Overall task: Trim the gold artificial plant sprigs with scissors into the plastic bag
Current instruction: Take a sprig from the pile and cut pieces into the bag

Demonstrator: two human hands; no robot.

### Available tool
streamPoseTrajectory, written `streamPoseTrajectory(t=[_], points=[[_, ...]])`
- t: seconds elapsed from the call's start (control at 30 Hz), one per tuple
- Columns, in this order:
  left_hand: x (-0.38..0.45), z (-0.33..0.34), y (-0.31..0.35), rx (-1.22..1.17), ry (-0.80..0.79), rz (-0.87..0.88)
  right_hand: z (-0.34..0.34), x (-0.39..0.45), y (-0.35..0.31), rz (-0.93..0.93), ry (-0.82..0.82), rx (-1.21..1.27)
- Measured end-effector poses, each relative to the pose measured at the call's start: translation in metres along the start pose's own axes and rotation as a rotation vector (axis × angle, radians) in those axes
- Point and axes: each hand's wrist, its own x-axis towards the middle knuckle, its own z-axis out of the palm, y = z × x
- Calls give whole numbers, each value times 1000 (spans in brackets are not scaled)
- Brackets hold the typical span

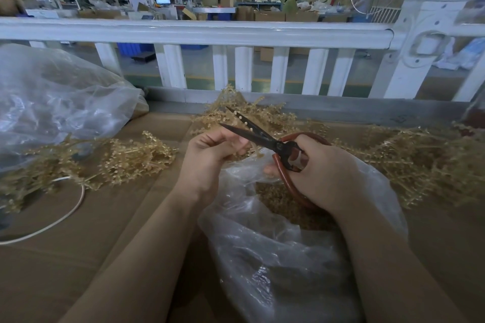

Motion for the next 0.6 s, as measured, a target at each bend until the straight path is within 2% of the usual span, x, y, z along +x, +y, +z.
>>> streamPoseTrajectory(t=[0.37,0.6], points=[[0,7,-2,-141,12,-84,-2,-2,-4,-38,67,56],[0,7,-3,-167,10,-103,1,-2,-2,-17,48,79]])
